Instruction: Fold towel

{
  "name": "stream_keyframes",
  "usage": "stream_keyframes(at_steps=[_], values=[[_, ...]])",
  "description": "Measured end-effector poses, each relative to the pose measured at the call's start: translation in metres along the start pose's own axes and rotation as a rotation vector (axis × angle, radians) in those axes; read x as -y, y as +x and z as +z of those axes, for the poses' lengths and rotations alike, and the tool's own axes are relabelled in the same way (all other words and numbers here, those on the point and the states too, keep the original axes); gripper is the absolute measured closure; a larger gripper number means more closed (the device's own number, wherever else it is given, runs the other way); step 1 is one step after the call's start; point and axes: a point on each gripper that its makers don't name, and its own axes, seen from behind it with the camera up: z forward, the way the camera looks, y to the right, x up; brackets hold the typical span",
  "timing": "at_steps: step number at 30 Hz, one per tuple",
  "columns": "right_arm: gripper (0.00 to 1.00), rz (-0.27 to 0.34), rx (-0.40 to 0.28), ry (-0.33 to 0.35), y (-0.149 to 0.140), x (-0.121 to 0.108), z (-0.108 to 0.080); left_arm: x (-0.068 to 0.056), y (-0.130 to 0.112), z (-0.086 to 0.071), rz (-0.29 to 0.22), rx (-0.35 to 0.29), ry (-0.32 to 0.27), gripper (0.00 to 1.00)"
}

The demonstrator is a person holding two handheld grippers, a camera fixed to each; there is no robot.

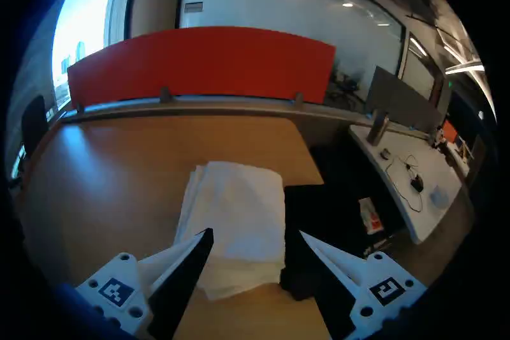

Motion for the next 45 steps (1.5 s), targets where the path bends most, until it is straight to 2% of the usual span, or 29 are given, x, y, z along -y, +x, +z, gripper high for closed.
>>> stream_keyframes(at_steps=[8,18,24,30,39,45], values=[[0.07,0.027,-0.159,-0.027,0.033,0.01,-0.008,0.001,0.011,0.005,-0.004,-0.021,0.007,0.08],[0.07,0.062,-0.306,-0.047,0.063,0.02,-0.017,0.004,0.027,0.013,-0.003,-0.05,0.016,0.08],[0.07,0.088,-0.386,-0.071,0.081,0.021,-0.023,0.011,0.041,0.015,-0.012,-0.082,0.033,0.08],[0.07,0.098,-0.476,-0.05,0.099,0.035,-0.038,0.023,0.056,0.016,-0.022,-0.119,0.062,0.08],[0.07,0.101,-0.505,-0.044,0.106,0.041,-0.042,0.037,0.073,0.016,-0.035,-0.17,0.103,0.08],[0.07,0.115,-0.526,-0.019,0.115,0.056,-0.047,0.045,0.088,0.015,-0.048,-0.221,0.12,0.08]])
